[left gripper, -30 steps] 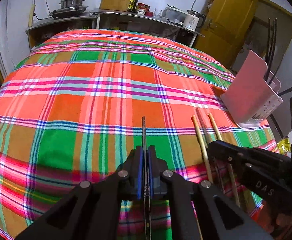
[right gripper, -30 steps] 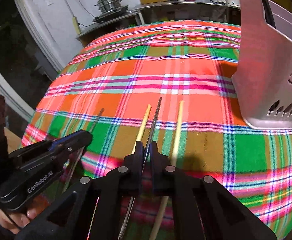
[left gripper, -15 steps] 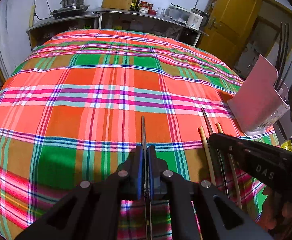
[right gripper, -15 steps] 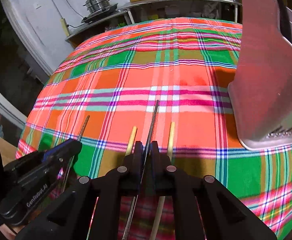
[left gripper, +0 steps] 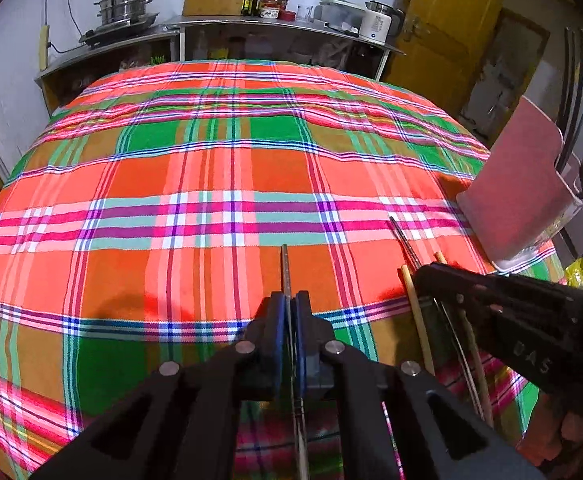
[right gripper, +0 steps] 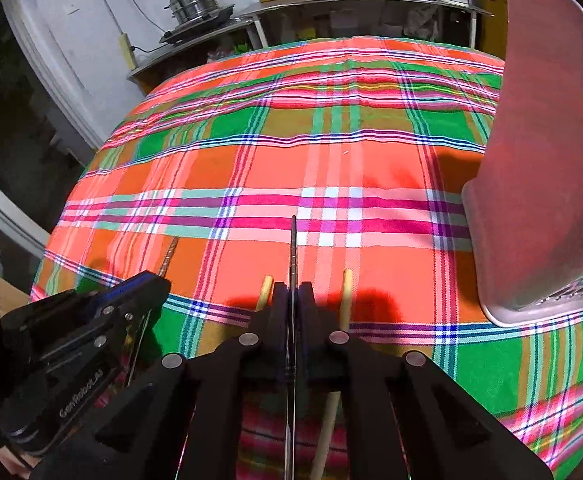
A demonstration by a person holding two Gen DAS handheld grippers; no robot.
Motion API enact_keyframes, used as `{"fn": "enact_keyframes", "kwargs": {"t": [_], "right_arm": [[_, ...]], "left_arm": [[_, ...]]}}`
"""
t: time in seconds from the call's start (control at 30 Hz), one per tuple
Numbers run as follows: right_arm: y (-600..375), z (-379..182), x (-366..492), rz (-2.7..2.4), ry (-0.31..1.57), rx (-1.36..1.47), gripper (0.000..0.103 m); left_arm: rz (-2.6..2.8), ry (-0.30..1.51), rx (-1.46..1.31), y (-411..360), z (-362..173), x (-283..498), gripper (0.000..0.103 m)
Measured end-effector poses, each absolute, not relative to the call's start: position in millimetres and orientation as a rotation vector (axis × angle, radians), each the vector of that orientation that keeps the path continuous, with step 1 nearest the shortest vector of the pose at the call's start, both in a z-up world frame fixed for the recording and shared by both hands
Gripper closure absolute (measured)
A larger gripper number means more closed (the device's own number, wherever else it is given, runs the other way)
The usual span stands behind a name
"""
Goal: Organize utensils
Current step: 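Raise the left tool's chopstick upright over the holder while the right tool carries its own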
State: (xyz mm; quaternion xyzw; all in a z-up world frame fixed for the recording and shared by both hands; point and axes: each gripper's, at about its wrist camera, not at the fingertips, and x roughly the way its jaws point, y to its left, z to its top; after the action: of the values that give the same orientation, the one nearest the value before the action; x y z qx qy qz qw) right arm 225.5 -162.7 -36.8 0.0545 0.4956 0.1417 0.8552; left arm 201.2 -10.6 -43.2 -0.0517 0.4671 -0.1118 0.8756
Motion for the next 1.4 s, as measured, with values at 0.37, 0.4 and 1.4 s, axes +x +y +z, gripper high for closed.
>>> {"fn": "enact_keyframes", "kwargs": {"t": [0.37,0.4,1.4], "right_arm": [[-174,4,207,0.349,0.925,0.148,0.098],[-175,9,205,0.353,0.913,0.152,0.098],[-249,105,134,0.325,0.664,0.224,0.098]], "left_arm": [[-0.253,0.881,-0.163,4,2,186,0.098],[-0.255,0.869,-0.165,5,7,184,0.098],[-0.402,0.737,-0.163,-50,110,146,0.098]]}}
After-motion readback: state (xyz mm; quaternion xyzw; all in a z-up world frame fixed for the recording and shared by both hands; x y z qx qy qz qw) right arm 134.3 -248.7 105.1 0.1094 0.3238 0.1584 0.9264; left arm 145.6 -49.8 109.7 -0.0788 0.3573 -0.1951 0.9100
